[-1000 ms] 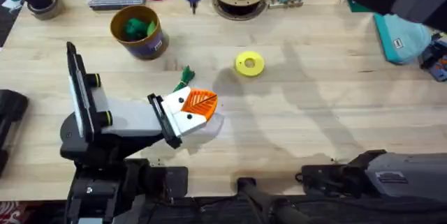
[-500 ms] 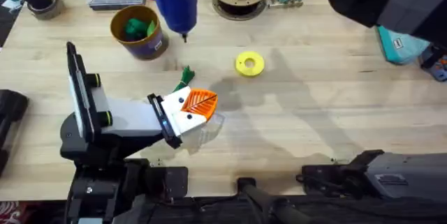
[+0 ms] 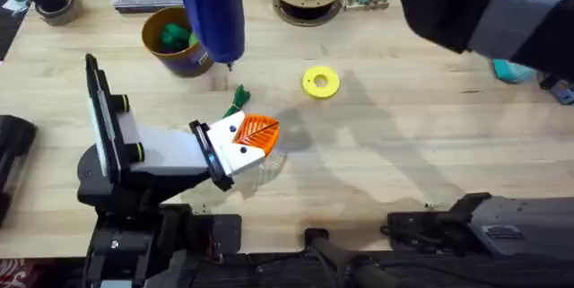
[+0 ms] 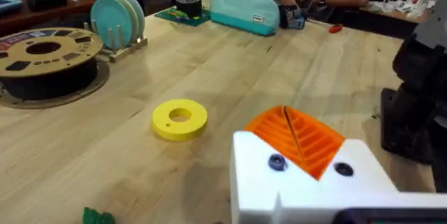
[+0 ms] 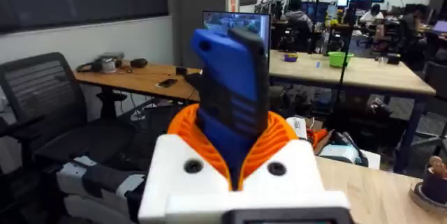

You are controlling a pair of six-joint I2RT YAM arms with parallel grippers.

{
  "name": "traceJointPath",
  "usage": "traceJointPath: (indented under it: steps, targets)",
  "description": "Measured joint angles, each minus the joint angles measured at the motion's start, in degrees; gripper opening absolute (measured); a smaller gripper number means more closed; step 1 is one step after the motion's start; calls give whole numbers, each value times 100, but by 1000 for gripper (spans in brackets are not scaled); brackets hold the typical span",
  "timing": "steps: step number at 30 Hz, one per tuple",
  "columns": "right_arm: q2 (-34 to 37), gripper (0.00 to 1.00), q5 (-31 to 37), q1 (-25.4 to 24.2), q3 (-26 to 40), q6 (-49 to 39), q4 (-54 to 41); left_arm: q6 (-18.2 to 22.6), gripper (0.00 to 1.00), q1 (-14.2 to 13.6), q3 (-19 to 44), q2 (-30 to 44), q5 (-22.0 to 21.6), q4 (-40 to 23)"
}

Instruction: Pick up the gripper from the table and insert it into the empty holder that is missing its gripper. Then pick up a screw, insert it into the mounting hole, and use the screwdriver to tighten it. Finally, clean up the table by picking up the vegetable and placing it into the bucket.

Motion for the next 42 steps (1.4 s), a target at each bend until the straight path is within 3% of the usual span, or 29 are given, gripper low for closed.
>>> traceJointPath:
  steps: [42]
  targets:
    - [1, 25, -151, 251, -395, 2, 376, 0, 4, 0, -1, 1, 0, 0]
